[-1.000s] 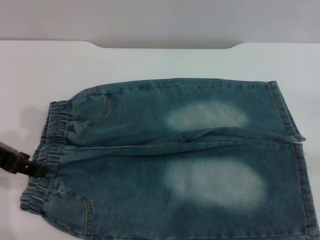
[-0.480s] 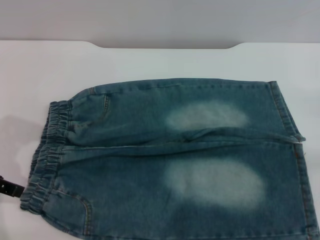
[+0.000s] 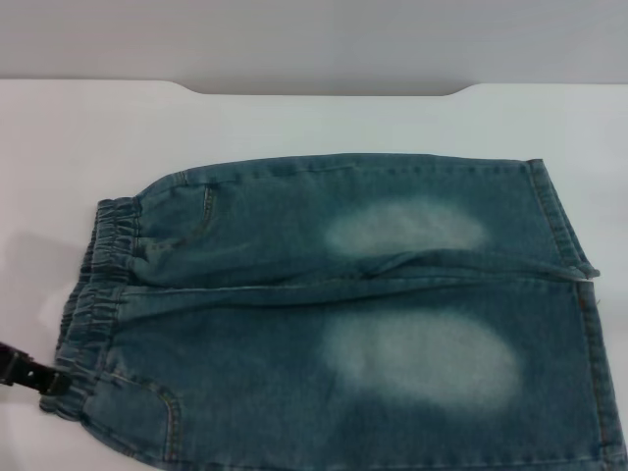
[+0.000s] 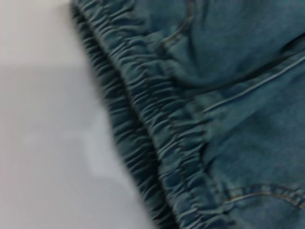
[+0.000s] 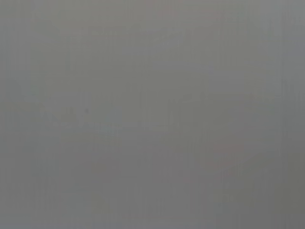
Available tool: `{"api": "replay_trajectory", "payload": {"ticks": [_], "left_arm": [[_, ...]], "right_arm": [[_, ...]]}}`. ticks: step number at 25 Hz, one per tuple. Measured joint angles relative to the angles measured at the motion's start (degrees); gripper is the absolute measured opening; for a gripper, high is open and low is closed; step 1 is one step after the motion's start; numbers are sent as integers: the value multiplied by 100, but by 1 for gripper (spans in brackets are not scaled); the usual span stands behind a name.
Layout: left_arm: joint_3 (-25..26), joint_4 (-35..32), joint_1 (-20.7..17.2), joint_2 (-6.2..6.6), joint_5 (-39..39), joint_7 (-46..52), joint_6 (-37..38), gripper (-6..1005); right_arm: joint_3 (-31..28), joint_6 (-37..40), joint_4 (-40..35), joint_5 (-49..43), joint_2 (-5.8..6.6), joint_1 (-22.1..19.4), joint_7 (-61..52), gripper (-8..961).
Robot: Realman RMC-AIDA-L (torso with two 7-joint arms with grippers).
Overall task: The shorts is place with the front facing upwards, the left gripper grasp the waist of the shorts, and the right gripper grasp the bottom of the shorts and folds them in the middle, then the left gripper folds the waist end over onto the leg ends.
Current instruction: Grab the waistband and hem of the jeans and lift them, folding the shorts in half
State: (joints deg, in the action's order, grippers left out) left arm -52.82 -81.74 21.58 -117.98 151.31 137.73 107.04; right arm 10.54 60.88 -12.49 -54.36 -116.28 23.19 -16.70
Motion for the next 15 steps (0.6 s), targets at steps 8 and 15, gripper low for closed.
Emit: {"api": "replay_trajectory", "payload": {"ticks": [8,15], "left_arm": [[-11,294,20,25,-49,0,-66,646],[-9,527,14,25,-23,-19,-212,645]], "right_arm": [[-14,83,-55,-4,9,-52,-4,516],[-18,153,-62,-5,9,-58,-8,516]]}}
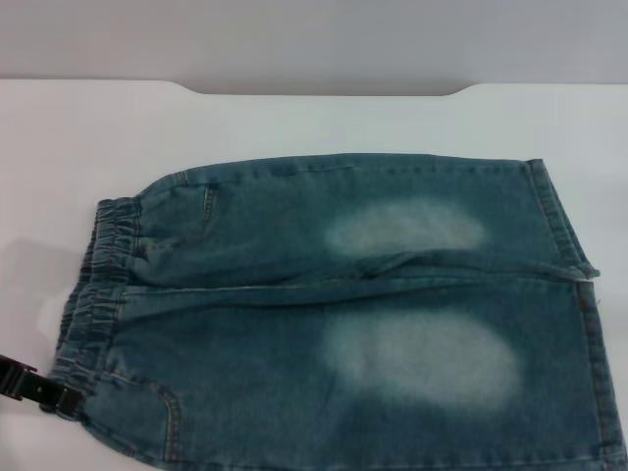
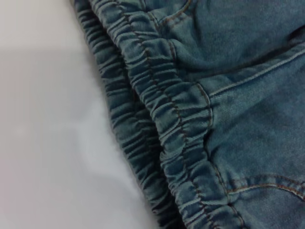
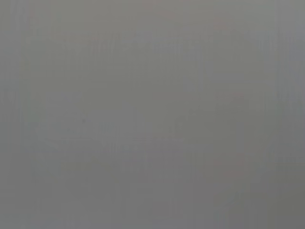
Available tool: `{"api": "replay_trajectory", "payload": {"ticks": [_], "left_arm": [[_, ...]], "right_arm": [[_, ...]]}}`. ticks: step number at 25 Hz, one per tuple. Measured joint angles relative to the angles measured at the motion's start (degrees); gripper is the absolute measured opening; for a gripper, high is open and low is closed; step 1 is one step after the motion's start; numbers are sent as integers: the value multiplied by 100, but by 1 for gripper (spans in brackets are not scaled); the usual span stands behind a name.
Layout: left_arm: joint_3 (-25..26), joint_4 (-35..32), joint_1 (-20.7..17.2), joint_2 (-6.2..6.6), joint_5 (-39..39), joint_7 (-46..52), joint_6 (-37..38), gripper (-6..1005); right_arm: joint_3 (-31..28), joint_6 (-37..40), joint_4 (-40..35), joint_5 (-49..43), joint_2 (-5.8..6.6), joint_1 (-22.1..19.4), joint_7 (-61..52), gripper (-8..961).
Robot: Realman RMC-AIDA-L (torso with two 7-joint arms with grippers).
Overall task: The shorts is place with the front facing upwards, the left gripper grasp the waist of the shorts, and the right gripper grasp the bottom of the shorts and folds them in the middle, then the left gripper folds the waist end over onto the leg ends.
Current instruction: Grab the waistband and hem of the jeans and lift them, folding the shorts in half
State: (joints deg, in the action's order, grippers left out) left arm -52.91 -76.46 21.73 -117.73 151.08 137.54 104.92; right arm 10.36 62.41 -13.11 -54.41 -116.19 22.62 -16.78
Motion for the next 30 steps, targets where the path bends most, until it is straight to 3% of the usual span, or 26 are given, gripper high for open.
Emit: {"api": "replay_trajectory", "payload": {"ticks": [13,25,30], "left_arm": [[-375,246,130,-19,-54,81,-220,642],[-393,188,193,18,26,214,-145,640],[-484,188,210,23,125,179,-92,484]], "right_arm": [[0,1,3,0,89,-23,-1,516],[-172,-35,2,1,150,-56,1,516],[-207,-44,2,1,157,-56,1,516]]}}
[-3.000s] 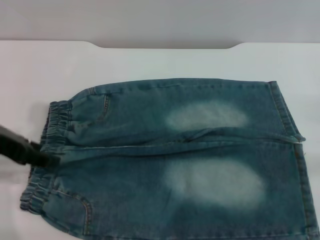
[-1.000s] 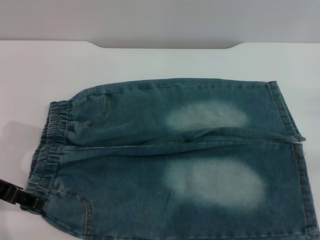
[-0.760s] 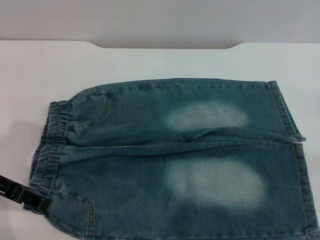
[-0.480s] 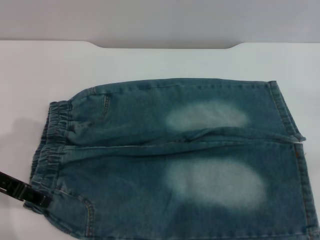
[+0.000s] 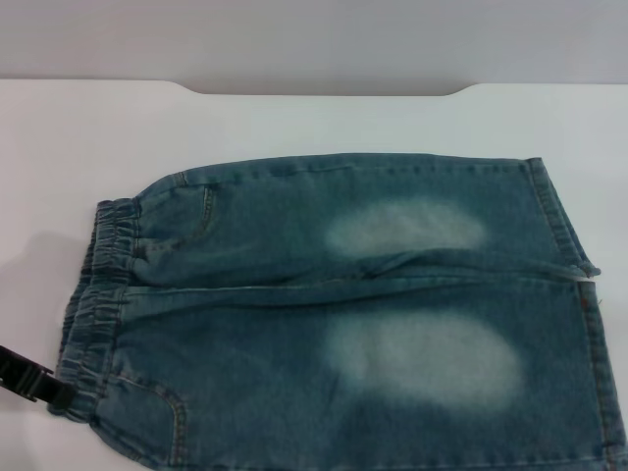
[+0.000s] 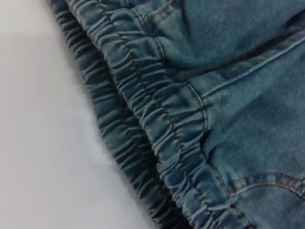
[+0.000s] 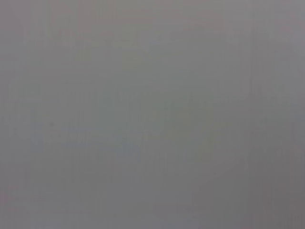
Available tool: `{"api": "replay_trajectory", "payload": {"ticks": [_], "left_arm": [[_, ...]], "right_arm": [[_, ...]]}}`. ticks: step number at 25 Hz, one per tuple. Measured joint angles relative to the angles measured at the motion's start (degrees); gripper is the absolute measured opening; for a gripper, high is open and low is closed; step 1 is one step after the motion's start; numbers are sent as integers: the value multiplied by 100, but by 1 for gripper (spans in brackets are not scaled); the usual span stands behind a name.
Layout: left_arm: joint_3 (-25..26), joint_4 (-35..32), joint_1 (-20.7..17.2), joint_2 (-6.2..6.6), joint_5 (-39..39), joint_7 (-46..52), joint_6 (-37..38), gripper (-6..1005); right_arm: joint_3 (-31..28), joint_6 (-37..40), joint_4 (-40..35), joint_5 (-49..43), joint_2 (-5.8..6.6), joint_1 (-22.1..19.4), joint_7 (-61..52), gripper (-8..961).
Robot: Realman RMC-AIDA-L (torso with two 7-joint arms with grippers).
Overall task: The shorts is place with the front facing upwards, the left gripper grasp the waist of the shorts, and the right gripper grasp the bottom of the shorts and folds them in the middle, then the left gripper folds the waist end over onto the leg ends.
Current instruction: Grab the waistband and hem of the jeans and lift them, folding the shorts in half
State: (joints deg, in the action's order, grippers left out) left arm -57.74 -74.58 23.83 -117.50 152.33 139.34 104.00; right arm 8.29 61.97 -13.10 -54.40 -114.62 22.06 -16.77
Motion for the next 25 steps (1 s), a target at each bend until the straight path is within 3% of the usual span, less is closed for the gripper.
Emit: {"api": "replay_trajectory", "payload": {"ticks": [6,14,18,21,25], "left_arm": [[-32,39,67,0,153,9,0,217],[26,-20,86,-1,142,42,-29,55],[41,-161,76,-23,115,89,-105,55],[43,-232,71,-27,101,118,-132,55],[9,-241,90,-35,42,120,-194,55]], "right_arm": [[-82,-22,15,7,2,0,-9,516],[-20,-242,-78,-90,107,-20,-1034,516],[231,-302,-672,-881,127,-137,-2642,516],[455,-208,-1436,-2015,130,-199,-4346,516],[724,493,-2712,-3664,169,-190,-6553,515]]}}
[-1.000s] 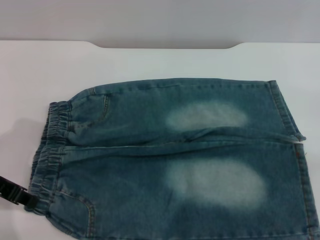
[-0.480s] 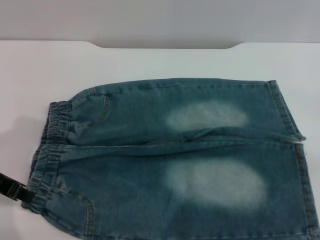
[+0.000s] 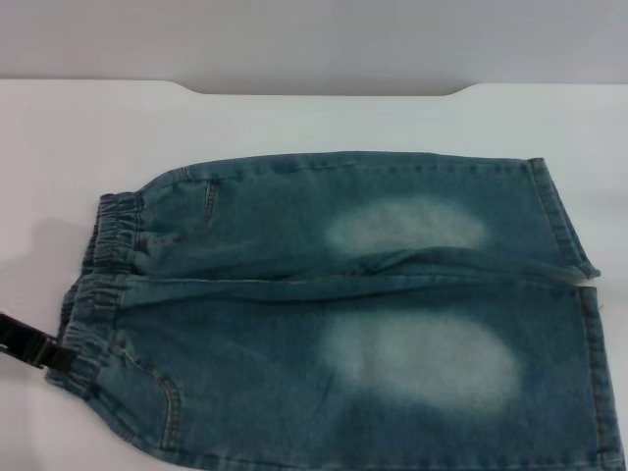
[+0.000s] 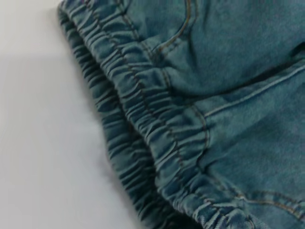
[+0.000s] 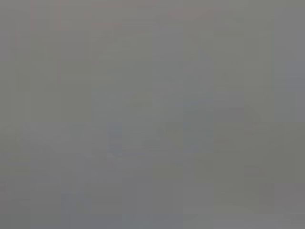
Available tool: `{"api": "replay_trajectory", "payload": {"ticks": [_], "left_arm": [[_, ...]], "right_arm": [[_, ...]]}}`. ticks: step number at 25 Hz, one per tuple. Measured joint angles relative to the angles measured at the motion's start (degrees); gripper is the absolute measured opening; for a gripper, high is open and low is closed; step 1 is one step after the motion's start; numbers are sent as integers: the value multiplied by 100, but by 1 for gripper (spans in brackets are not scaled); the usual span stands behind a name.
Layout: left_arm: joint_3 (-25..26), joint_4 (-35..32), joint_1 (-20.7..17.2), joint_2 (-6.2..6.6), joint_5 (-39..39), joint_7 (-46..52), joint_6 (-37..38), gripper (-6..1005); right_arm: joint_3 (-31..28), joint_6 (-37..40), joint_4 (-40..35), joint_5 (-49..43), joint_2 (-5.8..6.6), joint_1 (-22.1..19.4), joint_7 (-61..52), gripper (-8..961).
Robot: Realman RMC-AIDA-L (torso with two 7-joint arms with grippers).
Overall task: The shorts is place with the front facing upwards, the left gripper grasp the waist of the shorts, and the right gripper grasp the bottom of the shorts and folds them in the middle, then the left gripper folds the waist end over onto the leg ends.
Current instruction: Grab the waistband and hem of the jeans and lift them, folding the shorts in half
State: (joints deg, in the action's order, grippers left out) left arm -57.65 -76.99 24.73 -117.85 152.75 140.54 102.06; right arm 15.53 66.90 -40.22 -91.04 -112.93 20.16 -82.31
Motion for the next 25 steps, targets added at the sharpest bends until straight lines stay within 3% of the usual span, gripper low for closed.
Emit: {"api": "replay_trajectory", "payload": {"ticks": [8,13,19,25], "left_arm": [[-27,-40,-8,-7,-301,-23,-56,55],[-46,-57,-20,-2,-316,-54,-52,55],[-40,-73,-28,15,-290,-130,-60,55],[-1,-73,17,33,-281,-209,-75,55]], "right_arm": [[105,2650,-2567,-2771,284,611,-2958,515],[143,4028,-3636,-4152,461,1136,-3393,515],[964,5433,-3709,-5243,553,1490,-3017,515],[1885,5763,-3398,-5377,450,1376,-2542,515]]}}
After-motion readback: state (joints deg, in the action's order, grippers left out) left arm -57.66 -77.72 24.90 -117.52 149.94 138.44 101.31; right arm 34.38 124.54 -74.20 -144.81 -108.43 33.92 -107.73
